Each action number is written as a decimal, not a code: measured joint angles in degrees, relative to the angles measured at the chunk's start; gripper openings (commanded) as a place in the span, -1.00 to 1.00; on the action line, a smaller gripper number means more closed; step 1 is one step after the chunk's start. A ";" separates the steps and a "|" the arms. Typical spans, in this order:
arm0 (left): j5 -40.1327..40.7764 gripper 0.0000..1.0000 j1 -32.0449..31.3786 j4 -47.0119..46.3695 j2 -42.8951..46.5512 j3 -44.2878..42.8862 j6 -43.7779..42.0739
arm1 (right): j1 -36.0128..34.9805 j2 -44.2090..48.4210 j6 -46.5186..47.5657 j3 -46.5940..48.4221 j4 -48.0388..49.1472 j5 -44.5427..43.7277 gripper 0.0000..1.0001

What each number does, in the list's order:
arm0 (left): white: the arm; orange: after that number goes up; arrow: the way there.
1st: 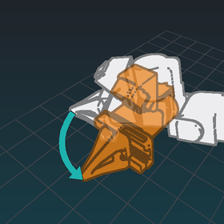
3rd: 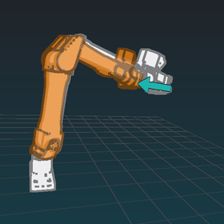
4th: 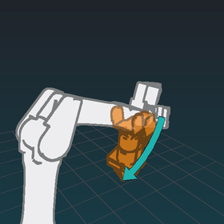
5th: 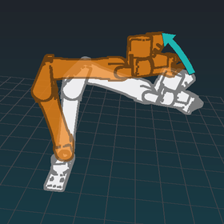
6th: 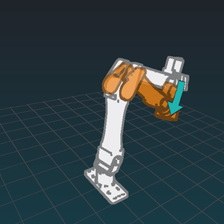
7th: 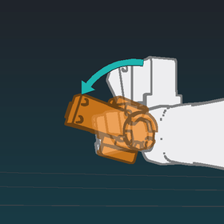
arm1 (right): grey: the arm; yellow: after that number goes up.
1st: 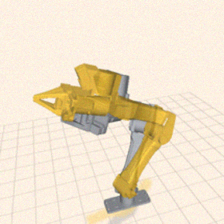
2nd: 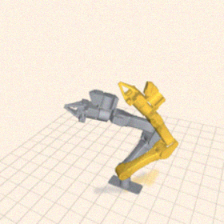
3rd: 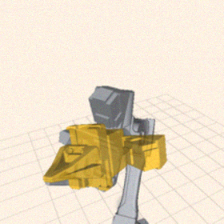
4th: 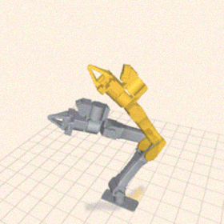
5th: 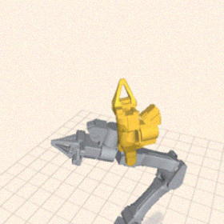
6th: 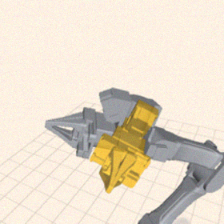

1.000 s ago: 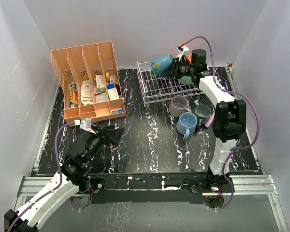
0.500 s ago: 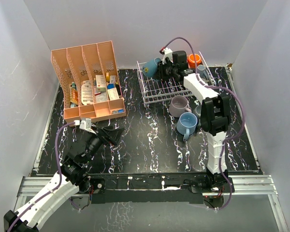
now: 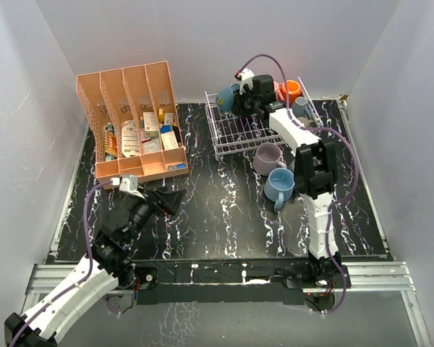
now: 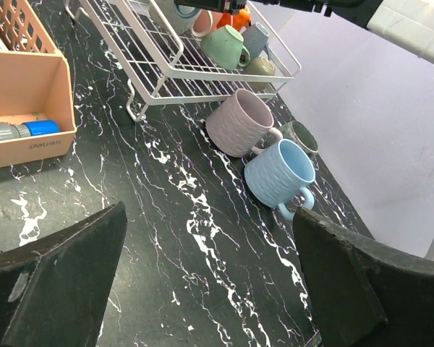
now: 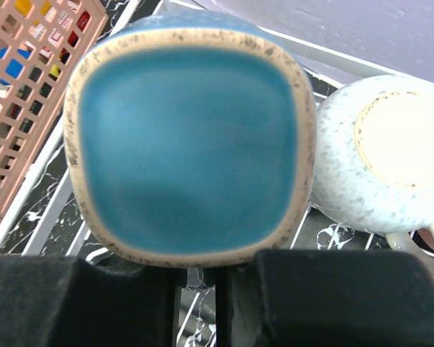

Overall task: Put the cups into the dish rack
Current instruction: Turn the cup upside down in the dish rack.

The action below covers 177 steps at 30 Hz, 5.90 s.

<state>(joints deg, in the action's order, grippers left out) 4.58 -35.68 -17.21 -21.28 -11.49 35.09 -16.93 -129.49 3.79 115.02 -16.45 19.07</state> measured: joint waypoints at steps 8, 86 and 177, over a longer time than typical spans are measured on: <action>0.59 0.93 0.00 0.72 -0.37 -1.18 -1.05 | -2.34 -3.56 2.36 1.88 0.39 -5.35 -0.84; 0.85 0.94 0.00 2.19 0.81 -1.18 -1.03 | -4.33 -6.73 6.86 -0.48 8.92 -20.85 -0.30; -0.44 0.94 0.00 3.74 1.42 -2.05 1.97 | -1.42 -0.35 24.55 -8.20 7.45 -12.79 -0.84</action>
<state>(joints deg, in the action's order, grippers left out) 4.14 -35.68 -13.47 -19.86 -13.54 37.06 -18.35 -129.84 28.34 106.83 -8.99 6.28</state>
